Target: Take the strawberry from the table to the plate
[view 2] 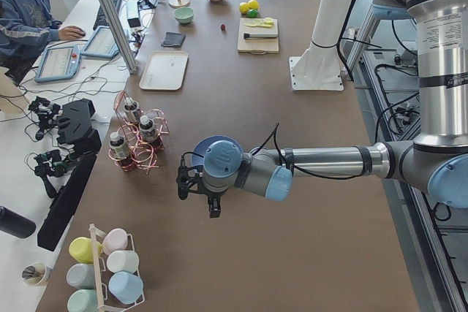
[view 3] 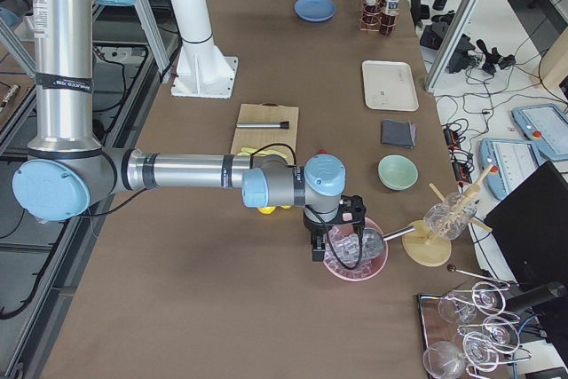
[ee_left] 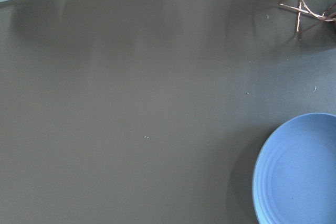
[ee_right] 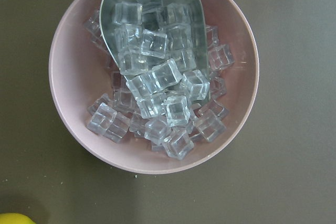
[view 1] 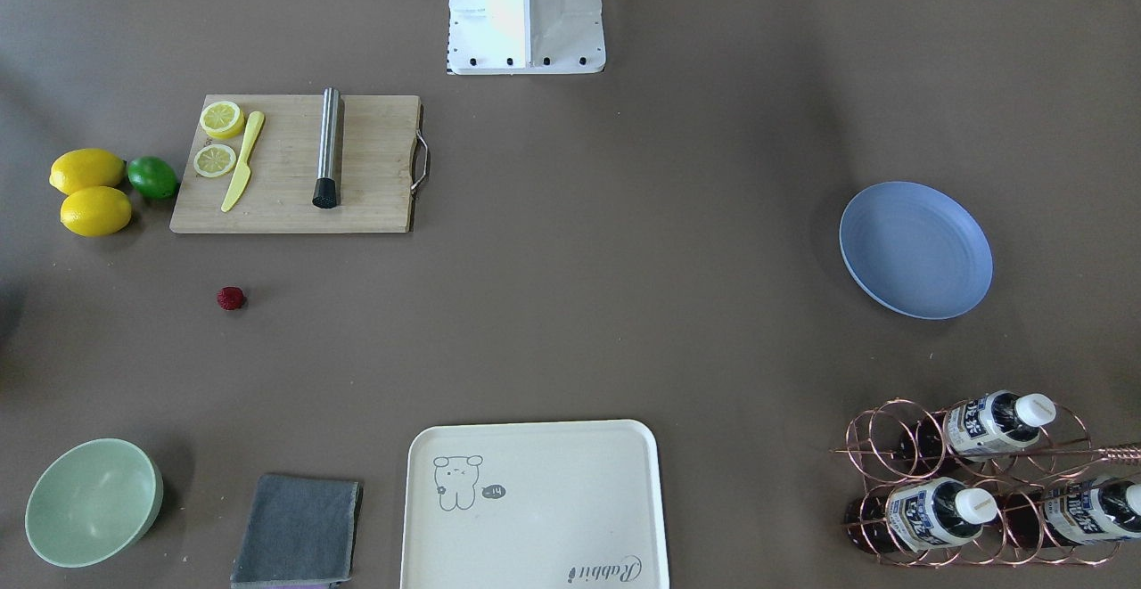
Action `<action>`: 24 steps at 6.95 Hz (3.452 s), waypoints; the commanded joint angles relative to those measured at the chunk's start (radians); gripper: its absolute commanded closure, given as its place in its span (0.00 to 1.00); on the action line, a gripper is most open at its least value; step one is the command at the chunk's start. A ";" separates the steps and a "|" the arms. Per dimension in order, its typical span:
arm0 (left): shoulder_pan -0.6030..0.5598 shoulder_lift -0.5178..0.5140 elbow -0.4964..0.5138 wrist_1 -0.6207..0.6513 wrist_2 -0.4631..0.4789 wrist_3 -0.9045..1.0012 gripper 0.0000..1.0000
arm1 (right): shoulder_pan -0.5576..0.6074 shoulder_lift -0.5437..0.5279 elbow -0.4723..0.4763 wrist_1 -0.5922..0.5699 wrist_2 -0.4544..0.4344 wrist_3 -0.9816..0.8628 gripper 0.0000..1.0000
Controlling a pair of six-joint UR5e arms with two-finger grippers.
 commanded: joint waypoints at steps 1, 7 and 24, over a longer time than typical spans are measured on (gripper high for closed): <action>0.000 -0.049 0.004 -0.030 -0.025 -0.001 0.01 | -0.001 -0.003 -0.007 0.102 0.012 0.007 0.00; 0.211 -0.158 0.042 -0.289 0.037 -0.101 0.00 | -0.103 0.006 0.088 0.307 0.088 0.355 0.00; 0.324 -0.204 0.190 -0.416 0.127 -0.176 0.01 | -0.719 0.284 0.004 0.356 -0.370 0.950 0.01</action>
